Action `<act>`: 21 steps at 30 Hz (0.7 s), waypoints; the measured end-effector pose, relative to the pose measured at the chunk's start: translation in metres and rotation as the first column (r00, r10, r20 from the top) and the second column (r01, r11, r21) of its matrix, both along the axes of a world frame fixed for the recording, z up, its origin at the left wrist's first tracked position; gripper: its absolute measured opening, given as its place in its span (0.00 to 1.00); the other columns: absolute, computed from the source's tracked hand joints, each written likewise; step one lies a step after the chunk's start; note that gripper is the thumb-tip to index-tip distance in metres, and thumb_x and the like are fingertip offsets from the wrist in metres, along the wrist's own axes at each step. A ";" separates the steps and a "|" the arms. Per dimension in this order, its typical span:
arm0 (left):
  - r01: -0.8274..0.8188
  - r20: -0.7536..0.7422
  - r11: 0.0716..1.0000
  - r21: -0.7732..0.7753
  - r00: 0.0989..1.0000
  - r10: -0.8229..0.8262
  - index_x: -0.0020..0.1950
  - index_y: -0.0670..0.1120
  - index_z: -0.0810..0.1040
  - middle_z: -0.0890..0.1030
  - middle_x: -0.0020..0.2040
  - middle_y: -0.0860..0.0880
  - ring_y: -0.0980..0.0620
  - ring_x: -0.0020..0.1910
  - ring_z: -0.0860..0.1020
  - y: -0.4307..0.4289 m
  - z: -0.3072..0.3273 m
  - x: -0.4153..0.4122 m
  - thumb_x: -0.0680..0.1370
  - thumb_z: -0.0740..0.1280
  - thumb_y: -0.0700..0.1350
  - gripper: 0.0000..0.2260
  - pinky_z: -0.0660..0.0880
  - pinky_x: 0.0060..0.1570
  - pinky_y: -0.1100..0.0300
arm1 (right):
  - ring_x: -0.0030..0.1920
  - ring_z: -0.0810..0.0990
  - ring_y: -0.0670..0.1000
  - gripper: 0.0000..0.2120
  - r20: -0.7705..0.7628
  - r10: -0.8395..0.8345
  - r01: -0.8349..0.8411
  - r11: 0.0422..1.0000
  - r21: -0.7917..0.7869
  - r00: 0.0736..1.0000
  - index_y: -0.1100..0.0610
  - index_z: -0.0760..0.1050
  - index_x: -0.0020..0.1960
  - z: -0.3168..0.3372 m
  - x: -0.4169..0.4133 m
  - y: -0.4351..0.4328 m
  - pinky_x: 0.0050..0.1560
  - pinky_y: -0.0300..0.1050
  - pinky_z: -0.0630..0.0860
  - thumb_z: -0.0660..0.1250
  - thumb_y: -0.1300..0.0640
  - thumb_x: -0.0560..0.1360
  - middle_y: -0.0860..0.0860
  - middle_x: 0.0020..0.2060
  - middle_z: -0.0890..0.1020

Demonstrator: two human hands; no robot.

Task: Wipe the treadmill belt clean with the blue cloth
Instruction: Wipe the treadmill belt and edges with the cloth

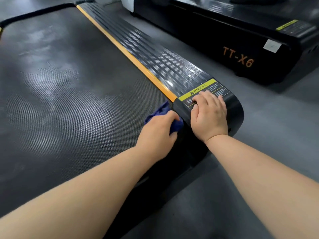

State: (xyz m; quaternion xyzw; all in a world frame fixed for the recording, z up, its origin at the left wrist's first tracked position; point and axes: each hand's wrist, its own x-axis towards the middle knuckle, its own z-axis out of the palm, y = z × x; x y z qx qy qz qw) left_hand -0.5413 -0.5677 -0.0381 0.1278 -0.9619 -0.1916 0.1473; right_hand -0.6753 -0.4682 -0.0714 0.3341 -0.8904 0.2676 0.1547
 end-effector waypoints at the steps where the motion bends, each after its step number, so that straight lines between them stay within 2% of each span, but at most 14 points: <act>1: 0.094 0.035 0.995 -0.037 0.995 -0.093 0.56 0.50 0.74 0.79 0.52 0.53 0.50 0.52 0.75 0.000 0.001 0.002 0.72 0.66 0.43 0.13 0.64 0.43 0.60 | 0.69 0.68 0.58 0.18 0.001 0.005 -0.005 1.000 -0.004 1.000 0.58 0.75 0.57 0.000 -0.001 0.000 0.73 0.56 0.52 0.51 0.55 0.75 0.56 0.63 0.76; 3: 0.214 0.081 0.972 -0.098 0.975 -0.207 0.55 0.50 0.75 0.79 0.50 0.51 0.48 0.52 0.75 -0.007 0.007 0.001 0.71 0.67 0.42 0.13 0.67 0.46 0.58 | 0.70 0.67 0.57 0.18 0.014 0.017 -0.017 1.000 0.003 1.000 0.58 0.75 0.58 0.001 -0.001 0.002 0.73 0.56 0.51 0.51 0.55 0.76 0.56 0.64 0.75; 4: 0.154 0.050 0.984 -0.087 0.987 -0.150 0.55 0.50 0.75 0.79 0.50 0.51 0.48 0.52 0.75 -0.014 0.010 -0.003 0.71 0.67 0.42 0.13 0.68 0.47 0.57 | 0.70 0.66 0.57 0.18 0.020 0.020 -0.020 1.000 0.009 1.000 0.58 0.74 0.58 0.001 -0.001 0.002 0.73 0.56 0.51 0.51 0.55 0.76 0.55 0.64 0.75; 6: -0.105 -0.070 0.994 0.023 0.992 0.106 0.56 0.53 0.74 0.79 0.52 0.52 0.48 0.53 0.74 -0.026 0.014 -0.019 0.73 0.67 0.43 0.12 0.70 0.49 0.57 | 0.71 0.65 0.56 0.18 0.033 0.025 -0.025 1.000 0.010 0.999 0.57 0.74 0.60 0.002 -0.002 0.003 0.74 0.55 0.50 0.50 0.55 0.77 0.55 0.65 0.74; 7: -0.191 -0.084 0.979 0.069 0.977 0.197 0.57 0.54 0.73 0.78 0.53 0.53 0.48 0.54 0.74 -0.027 0.013 -0.027 0.74 0.66 0.44 0.12 0.70 0.53 0.54 | 0.71 0.64 0.56 0.19 0.043 0.035 -0.035 0.999 0.002 0.998 0.57 0.74 0.60 0.002 -0.003 0.003 0.74 0.55 0.51 0.49 0.55 0.77 0.55 0.65 0.74; 9: -0.221 -0.033 0.973 0.062 0.974 0.223 0.59 0.54 0.72 0.78 0.53 0.53 0.46 0.54 0.74 -0.016 0.006 -0.036 0.76 0.64 0.45 0.12 0.69 0.58 0.46 | 0.72 0.63 0.56 0.19 0.065 0.054 -0.052 0.998 -0.030 0.996 0.57 0.73 0.61 0.003 -0.005 0.006 0.74 0.55 0.53 0.49 0.55 0.78 0.55 0.65 0.73; 11: -0.209 -0.040 0.976 0.060 0.976 0.212 0.60 0.52 0.72 0.77 0.52 0.52 0.47 0.52 0.74 -0.006 -0.002 -0.031 0.77 0.64 0.45 0.12 0.68 0.50 0.54 | 0.72 0.63 0.56 0.19 0.094 0.032 -0.025 0.997 -0.069 0.995 0.57 0.74 0.61 0.000 -0.008 0.014 0.74 0.56 0.54 0.49 0.55 0.78 0.55 0.66 0.73; 13: -0.139 -0.066 0.990 0.006 0.988 0.139 0.60 0.52 0.73 0.77 0.52 0.53 0.49 0.50 0.73 -0.006 -0.007 -0.016 0.76 0.65 0.45 0.12 0.64 0.44 0.58 | 0.71 0.64 0.56 0.18 0.113 -0.007 0.020 0.994 -0.109 0.994 0.57 0.75 0.59 -0.002 -0.010 0.024 0.73 0.55 0.54 0.50 0.56 0.78 0.54 0.65 0.74; 15: -0.035 -0.060 0.995 -0.090 0.998 0.030 0.58 0.51 0.75 0.78 0.53 0.53 0.47 0.51 0.74 -0.011 -0.008 -0.002 0.75 0.66 0.44 0.13 0.67 0.42 0.57 | 0.70 0.65 0.56 0.17 0.114 -0.018 0.032 0.992 -0.125 0.993 0.57 0.75 0.57 -0.003 -0.010 0.028 0.73 0.55 0.54 0.50 0.57 0.78 0.54 0.64 0.75; 18: 0.088 -0.004 0.983 -0.163 0.996 -0.090 0.56 0.50 0.77 0.80 0.53 0.54 0.46 0.52 0.75 -0.009 -0.005 0.011 0.72 0.68 0.40 0.14 0.71 0.46 0.57 | 0.70 0.66 0.58 0.16 0.117 -0.003 0.019 0.990 -0.139 0.993 0.58 0.76 0.57 -0.003 -0.004 0.025 0.72 0.56 0.56 0.52 0.56 0.78 0.56 0.64 0.75; 21: 0.290 0.070 0.939 -0.184 0.957 -0.281 0.56 0.49 0.76 0.80 0.52 0.52 0.50 0.52 0.74 -0.007 -0.006 0.028 0.66 0.66 0.39 0.18 0.72 0.50 0.56 | 0.67 0.70 0.59 0.15 0.015 0.048 -0.046 0.993 -0.110 0.999 0.58 0.77 0.56 -0.013 0.010 0.032 0.68 0.58 0.64 0.55 0.55 0.77 0.57 0.63 0.75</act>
